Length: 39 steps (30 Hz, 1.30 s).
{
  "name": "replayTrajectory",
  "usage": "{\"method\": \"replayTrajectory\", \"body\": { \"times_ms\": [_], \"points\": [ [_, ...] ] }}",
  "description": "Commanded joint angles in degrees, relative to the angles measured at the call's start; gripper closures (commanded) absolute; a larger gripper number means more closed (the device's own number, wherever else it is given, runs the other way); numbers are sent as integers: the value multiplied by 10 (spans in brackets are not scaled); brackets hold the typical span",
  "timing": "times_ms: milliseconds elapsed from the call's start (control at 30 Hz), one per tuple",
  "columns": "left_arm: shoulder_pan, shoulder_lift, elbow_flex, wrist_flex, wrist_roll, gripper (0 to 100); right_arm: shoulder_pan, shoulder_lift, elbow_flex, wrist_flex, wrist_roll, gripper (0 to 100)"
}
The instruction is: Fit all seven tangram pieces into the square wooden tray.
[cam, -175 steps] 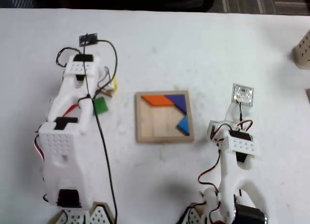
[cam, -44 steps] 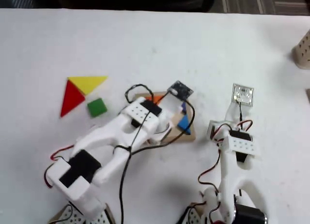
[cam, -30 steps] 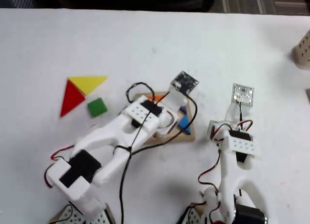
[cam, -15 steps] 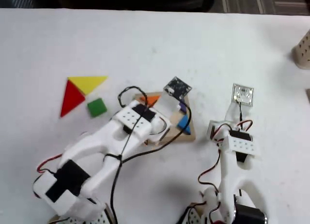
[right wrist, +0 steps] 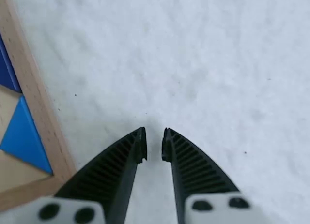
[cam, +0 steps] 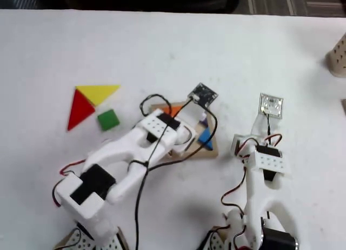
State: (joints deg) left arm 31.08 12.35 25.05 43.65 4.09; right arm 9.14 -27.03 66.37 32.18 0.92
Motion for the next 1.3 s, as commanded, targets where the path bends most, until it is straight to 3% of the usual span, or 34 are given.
{"method": "replayTrajectory", "body": {
  "times_ms": [0, 167, 367, 500, 667, 900, 1267],
  "points": [
    [7, -4, -40, -28, -1, 977, -4, -16, -4, -13, 7, 939],
    [0, -9, -34, -38, -1, 977, -4, -16, -4, -13, 7, 939],
    [-1, -95, -11, 55, -2, 977, -4, -16, -4, -13, 7, 938],
    [-41, -137, 48, 51, -2, 977, -4, -16, -4, -13, 7, 939],
    [-99, -73, 19, 38, -2, 977, -4, -16, -4, -13, 7, 939],
    [-94, 36, -66, 43, -1, 977, -3, -16, -4, -11, 7, 939],
    [-29, 36, -78, 55, -1, 977, -3, -16, -4, -11, 7, 939]
  ]
}}
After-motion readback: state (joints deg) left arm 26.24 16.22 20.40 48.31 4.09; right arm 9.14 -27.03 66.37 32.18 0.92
